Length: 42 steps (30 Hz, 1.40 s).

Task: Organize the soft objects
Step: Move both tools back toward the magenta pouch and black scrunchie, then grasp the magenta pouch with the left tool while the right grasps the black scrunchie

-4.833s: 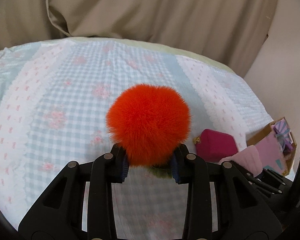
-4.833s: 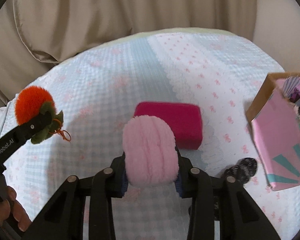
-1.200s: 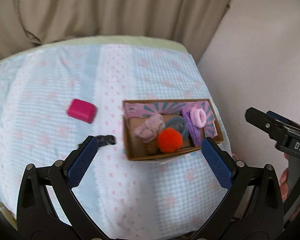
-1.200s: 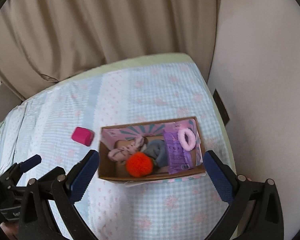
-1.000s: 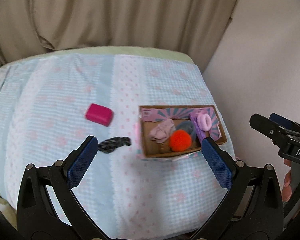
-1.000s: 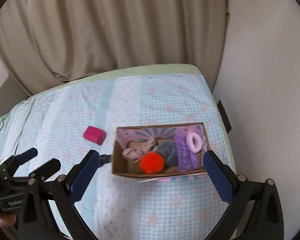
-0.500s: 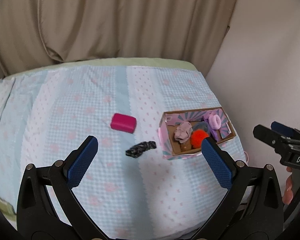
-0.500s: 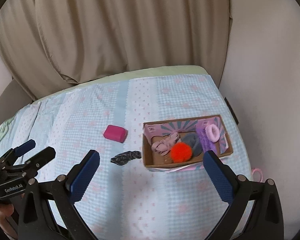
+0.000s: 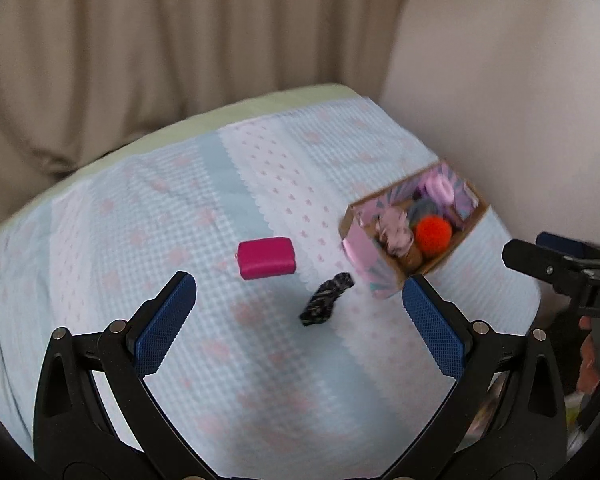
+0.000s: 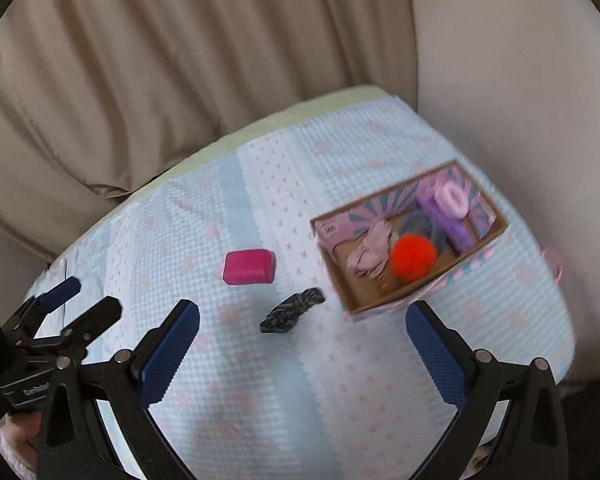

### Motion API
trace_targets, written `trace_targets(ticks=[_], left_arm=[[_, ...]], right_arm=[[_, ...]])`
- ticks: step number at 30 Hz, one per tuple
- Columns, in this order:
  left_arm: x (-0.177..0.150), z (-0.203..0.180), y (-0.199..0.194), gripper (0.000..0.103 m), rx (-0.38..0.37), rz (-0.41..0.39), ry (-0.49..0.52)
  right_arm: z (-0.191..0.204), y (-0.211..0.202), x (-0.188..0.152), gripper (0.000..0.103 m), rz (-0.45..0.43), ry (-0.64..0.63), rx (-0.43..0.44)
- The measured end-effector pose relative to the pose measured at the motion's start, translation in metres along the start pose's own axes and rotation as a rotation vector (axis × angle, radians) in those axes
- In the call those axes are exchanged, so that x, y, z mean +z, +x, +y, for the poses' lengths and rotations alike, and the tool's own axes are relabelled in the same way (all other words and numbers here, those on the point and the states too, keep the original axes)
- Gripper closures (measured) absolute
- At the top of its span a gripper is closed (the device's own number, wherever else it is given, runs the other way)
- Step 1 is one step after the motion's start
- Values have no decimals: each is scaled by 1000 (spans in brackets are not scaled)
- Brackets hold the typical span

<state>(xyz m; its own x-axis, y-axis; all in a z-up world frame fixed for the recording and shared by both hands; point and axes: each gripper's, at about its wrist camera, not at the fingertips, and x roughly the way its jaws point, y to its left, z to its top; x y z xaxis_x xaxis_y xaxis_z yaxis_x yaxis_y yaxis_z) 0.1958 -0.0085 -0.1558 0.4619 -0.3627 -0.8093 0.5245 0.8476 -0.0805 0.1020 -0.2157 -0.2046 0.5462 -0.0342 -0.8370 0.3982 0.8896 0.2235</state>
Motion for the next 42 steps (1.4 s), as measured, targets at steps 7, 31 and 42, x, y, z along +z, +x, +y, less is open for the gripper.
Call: trace_targets(ticks=[7,31,42], left_arm=[[4,24,87,0,-89,103,274],[-46,22,390,4,-210,324,951],[-41,25,393,37,-244,365,965]], right_arm=[[5,78,-24,0,53,146,-13],[-22,306,-92,25,73,656,-3],[5,323,-77,67,95,377,-161]])
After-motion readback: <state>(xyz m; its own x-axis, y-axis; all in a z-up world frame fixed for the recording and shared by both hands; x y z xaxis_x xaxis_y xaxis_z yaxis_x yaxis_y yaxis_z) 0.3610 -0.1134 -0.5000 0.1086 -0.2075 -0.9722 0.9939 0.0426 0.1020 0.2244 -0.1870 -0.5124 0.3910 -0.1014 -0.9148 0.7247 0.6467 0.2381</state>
